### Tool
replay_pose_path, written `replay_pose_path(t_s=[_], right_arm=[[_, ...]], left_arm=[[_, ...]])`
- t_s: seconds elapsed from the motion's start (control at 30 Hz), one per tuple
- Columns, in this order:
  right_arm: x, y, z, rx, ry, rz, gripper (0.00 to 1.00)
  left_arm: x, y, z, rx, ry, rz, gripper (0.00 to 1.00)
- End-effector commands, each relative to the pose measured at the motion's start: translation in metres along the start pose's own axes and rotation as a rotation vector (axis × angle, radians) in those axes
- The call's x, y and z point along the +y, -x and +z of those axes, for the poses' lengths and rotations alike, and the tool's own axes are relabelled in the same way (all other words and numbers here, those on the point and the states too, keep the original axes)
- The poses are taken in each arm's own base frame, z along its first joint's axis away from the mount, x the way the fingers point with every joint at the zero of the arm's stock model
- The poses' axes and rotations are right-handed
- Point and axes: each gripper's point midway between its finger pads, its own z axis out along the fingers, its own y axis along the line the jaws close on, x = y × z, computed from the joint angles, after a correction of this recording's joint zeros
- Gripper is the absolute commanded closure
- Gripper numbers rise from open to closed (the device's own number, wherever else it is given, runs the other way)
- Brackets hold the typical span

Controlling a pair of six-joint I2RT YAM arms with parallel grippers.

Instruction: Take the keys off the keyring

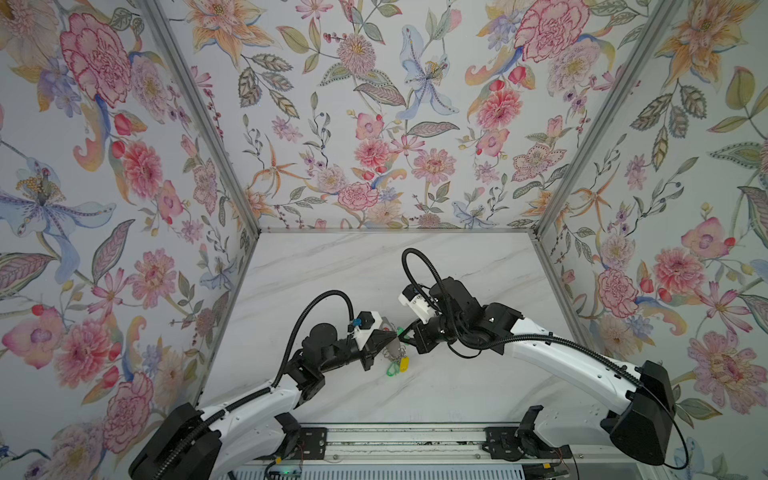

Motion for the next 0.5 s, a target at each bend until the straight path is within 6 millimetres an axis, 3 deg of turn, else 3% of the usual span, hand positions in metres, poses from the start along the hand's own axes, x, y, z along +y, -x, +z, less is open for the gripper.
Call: replay_pose_path(t_s=[0.0, 0.47], right_arm=[[0.014, 0.022, -0.018, -0.072, 0.028, -0.043, 1.0], [0.006, 0.023, -0.032, -0.109, 0.015, -0.017, 1.0]], left_arm=[[-0.001, 0.013, 0.001, -0.022, 0.005, 0.026, 1.0], [0.003, 0.016, -0.005, -0.04, 0.045, 0.033, 1.0]])
